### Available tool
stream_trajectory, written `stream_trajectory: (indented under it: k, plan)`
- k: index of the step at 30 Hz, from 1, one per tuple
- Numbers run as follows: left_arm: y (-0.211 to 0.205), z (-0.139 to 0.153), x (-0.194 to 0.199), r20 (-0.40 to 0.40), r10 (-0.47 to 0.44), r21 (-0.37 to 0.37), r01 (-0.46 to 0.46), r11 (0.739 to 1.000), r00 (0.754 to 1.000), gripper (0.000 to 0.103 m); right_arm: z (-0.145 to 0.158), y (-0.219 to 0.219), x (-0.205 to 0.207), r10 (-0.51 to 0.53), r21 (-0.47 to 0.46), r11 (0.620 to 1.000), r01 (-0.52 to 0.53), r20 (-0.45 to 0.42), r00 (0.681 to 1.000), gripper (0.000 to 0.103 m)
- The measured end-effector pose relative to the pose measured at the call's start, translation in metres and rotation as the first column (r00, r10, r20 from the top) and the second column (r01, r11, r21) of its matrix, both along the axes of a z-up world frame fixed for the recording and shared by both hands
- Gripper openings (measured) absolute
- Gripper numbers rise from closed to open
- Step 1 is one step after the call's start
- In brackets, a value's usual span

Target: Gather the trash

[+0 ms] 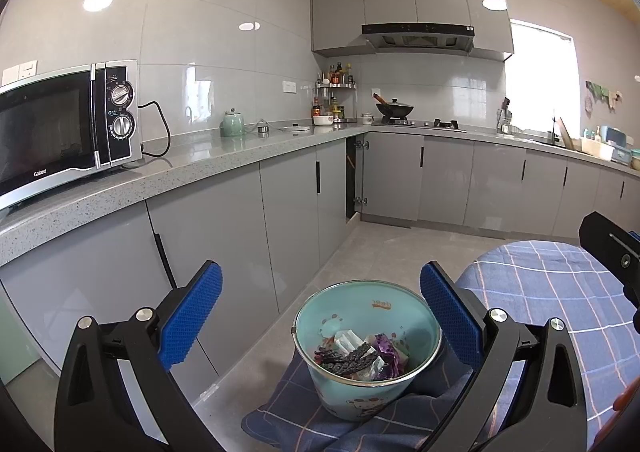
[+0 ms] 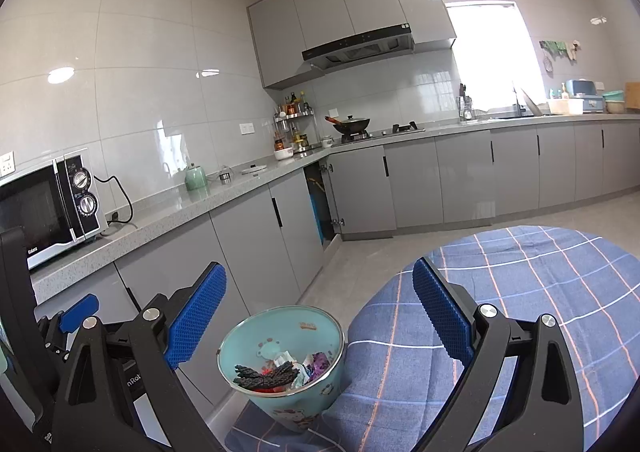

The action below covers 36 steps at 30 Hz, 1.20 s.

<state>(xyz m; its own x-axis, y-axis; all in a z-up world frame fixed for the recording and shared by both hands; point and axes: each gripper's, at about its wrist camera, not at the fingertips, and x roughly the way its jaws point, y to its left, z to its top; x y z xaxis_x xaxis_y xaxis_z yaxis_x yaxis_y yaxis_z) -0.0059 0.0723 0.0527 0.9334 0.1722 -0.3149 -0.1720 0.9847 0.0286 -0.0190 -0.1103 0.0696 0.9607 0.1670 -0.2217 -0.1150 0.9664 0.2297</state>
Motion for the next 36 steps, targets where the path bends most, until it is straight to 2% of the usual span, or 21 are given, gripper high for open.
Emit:
stream_trajectory:
  k: [36]
  plan:
    - [0.0027,-0.0006,0.0008,-0.004,0.026,-0.006,-0.026,1.0,1.0,0.097,-0.0011,0.0026,-0.0001,0.001,-0.003,1.0,-0.001,-0.001,1.0,0.093]
